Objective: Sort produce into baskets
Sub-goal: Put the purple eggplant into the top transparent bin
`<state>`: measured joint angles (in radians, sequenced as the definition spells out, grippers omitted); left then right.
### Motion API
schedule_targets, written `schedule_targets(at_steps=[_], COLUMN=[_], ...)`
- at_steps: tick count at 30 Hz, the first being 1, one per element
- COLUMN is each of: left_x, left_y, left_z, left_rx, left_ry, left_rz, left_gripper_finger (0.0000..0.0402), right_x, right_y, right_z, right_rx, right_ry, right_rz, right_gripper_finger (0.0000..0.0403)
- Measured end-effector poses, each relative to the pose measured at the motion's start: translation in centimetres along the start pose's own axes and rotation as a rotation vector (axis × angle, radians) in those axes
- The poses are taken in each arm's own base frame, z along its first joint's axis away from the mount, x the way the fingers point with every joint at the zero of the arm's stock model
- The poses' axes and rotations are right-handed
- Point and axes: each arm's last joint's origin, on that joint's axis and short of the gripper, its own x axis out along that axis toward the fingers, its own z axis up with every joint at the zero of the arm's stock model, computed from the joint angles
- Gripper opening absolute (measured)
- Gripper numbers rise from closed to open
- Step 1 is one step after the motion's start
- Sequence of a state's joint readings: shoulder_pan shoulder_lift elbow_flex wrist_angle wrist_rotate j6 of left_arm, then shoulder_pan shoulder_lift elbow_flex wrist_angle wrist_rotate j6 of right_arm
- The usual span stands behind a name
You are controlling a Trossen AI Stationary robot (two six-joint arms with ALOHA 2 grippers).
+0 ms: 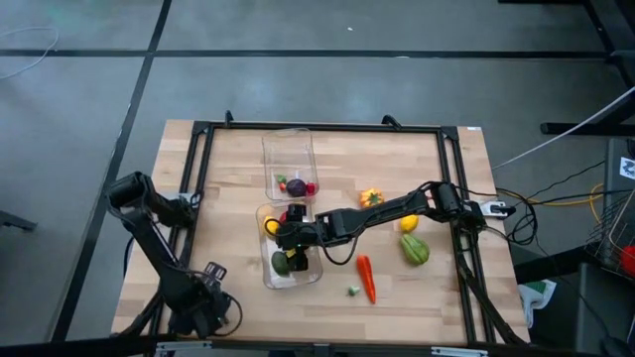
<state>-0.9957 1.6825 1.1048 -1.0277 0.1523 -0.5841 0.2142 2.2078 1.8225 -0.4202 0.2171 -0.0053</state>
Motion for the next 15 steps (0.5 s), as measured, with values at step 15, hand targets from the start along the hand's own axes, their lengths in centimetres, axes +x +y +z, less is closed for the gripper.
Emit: schedule_targets(at_steps=[15], left_x=[3.1], left_y=[-0.4], left_z=[1.2], left_rx=[0.148], left_ry=[0.046], left_rz=[0.087], left_gripper_finger=[0.0194], right_x=[0.0], right_y=[0.0], right_z=[0.0], right_rx=[0.000], right_ry=[0.000], right_rz=[0.000], right_gripper_finger=[0.0379])
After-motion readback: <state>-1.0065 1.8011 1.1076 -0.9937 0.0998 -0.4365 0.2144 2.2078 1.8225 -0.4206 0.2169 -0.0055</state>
